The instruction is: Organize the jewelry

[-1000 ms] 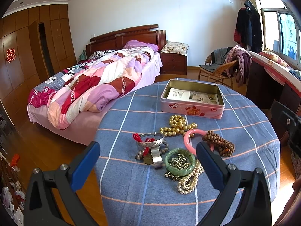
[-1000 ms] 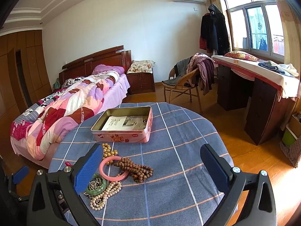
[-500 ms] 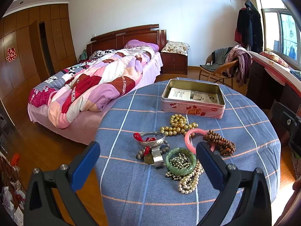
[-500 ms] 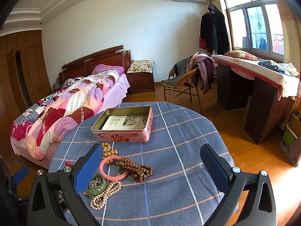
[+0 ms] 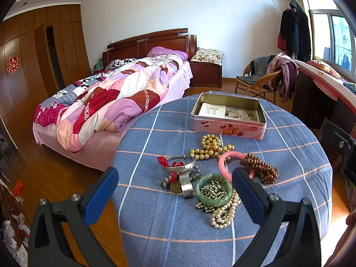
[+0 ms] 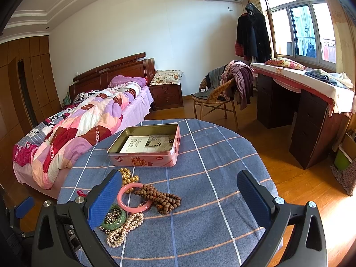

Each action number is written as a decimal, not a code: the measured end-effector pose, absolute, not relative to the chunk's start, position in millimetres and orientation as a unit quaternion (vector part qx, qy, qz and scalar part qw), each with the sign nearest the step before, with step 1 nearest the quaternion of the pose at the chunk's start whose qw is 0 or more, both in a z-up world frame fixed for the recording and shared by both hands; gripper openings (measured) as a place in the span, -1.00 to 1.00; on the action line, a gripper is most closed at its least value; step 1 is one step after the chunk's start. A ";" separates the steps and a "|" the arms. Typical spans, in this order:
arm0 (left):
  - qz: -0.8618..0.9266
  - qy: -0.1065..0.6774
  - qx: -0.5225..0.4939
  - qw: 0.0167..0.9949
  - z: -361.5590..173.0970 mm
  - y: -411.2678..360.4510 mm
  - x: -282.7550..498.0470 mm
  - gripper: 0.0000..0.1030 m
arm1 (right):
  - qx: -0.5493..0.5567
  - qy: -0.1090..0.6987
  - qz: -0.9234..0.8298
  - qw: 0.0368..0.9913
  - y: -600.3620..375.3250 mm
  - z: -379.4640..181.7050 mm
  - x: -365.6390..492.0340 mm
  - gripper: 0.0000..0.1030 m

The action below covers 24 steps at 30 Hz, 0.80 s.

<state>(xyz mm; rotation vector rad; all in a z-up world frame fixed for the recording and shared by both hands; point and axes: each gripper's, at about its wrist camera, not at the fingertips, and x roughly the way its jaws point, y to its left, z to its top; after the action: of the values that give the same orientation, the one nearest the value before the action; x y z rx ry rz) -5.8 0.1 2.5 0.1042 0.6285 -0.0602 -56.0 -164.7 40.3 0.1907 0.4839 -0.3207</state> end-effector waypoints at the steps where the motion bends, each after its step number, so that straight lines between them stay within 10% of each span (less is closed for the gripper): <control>1: -0.029 0.309 0.051 0.949 2.3 -0.3 -5.8 1.00 | 0.094 0.238 -0.158 0.954 -165.1 40.4 -56.0 0.98; 24: -0.037 0.358 0.059 0.931 -33.1 4.8 22.6 1.00 | 0.076 0.296 -0.128 0.943 -175.8 0.4 -19.9 0.98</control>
<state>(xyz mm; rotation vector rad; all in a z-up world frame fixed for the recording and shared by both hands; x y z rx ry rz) 22.6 4.8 -33.1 0.1202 0.7335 -0.0754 -19.9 -175.8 0.4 0.1552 0.6041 -0.2605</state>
